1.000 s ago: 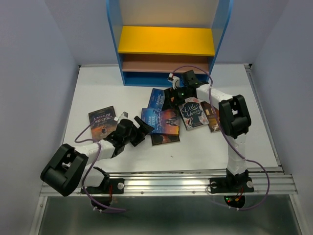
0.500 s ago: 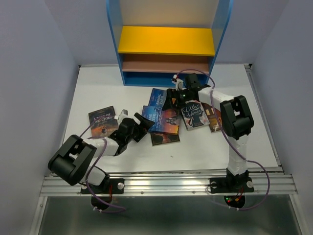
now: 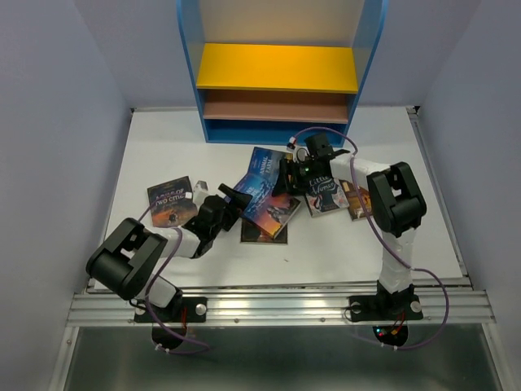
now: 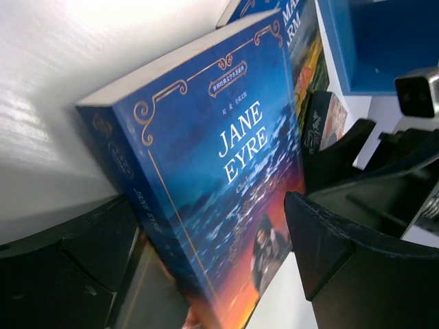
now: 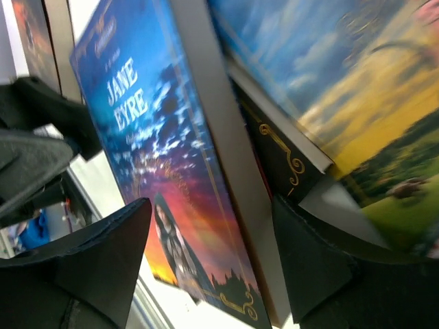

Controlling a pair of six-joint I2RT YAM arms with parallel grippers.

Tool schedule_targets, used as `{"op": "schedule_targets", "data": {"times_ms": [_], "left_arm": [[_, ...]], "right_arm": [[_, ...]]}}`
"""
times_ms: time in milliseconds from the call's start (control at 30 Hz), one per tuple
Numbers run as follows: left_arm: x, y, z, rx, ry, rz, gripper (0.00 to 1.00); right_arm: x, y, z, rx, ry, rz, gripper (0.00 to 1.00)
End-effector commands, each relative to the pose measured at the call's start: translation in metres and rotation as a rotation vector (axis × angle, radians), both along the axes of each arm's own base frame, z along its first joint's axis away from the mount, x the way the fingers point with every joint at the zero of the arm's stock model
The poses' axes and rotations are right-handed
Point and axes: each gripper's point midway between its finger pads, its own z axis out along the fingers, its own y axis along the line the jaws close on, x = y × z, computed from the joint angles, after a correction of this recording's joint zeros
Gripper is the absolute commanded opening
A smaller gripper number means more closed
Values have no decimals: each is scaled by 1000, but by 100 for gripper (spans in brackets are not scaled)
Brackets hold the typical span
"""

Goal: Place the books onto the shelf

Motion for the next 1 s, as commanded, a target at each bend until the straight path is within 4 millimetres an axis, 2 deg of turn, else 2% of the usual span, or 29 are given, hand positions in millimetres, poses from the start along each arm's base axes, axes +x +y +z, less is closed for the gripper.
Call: {"op": "schedule_targets", "data": {"times_ms": [0,133,300,433,600,767,800,900,933,967], "left_arm": [[16,-8,18,-38,-87,14,99],[18,-14,18,-54,-112,-11,99],[22,-21,26,-63,-147,-37,99],[28,-21,33,-33,-182,-40,87],[35,-32,49,-22,-249,-96,79],[32,-39,67,-42,-344,-148,79],[31,-42,76,-62,-379,-159,79],[28,-45,82,-76,-420,-189,79],[27,-48,93,-100,-465,-202,80],[22,-53,92,-109,-471,-238,80]], "right_arm": [[-64,1,-31,-104,216,64,74],[-67,4,-35,-105,222,78,67],[-65,4,-36,-105,215,85,64],[-65,4,-40,-111,210,94,61],[-63,6,-42,-100,201,116,58],[-69,14,-39,-85,180,162,52],[-68,15,-39,-81,177,167,51],[-69,17,-39,-67,179,176,50],[-68,18,-38,-63,176,177,50],[-68,19,-37,-52,179,182,50]]}}
